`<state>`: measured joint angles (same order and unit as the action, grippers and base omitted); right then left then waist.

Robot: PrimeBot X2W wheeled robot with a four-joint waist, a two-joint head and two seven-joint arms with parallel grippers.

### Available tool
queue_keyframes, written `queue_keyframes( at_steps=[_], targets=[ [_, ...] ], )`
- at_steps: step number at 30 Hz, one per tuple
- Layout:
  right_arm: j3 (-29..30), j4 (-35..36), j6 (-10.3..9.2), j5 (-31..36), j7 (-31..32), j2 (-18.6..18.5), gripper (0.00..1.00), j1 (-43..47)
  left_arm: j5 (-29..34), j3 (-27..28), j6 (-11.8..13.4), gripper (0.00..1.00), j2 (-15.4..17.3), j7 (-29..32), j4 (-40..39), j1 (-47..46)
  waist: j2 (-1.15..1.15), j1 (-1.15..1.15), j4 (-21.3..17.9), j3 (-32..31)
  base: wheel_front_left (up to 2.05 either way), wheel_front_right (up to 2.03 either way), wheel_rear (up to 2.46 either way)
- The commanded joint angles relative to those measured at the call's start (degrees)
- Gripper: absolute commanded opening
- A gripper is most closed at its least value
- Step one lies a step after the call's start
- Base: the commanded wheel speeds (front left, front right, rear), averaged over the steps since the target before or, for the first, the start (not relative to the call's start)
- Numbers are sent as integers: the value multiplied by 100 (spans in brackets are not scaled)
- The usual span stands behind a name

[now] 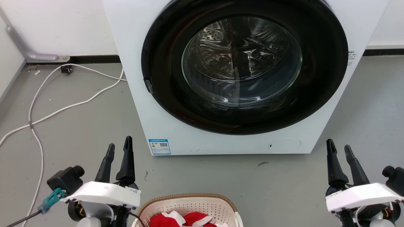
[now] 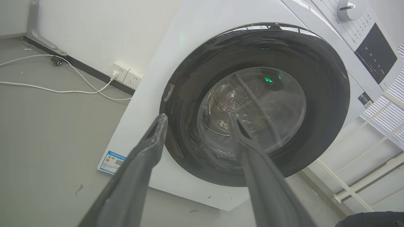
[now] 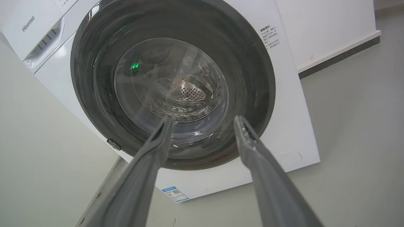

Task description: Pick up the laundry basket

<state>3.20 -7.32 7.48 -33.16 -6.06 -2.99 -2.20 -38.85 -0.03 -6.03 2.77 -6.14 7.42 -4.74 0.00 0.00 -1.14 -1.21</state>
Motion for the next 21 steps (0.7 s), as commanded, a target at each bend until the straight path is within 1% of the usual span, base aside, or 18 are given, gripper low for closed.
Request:
queue_keyframes(
  at_steps=[1, 11, 21],
  targets=[
    [-18, 48, 1, 214, -69, 8, 100, 10, 218, -38, 9, 100, 16, -61, -36, -82, 0, 0, -1, -3, 0, 0, 0],
    [-34, -77, 1, 999, -229, 10, 100, 57, 942, -137, 50, 100, 33, -225, 224, -107, 0, 0, -20, -29, 0, 0, 0],
    [-92, -173, 1, 1687, -377, 11, 100, 75, 1609, -224, 195, 100, 70, -368, 295, -121, 0, 0, -52, -40, 0, 0, 0]
  ],
)
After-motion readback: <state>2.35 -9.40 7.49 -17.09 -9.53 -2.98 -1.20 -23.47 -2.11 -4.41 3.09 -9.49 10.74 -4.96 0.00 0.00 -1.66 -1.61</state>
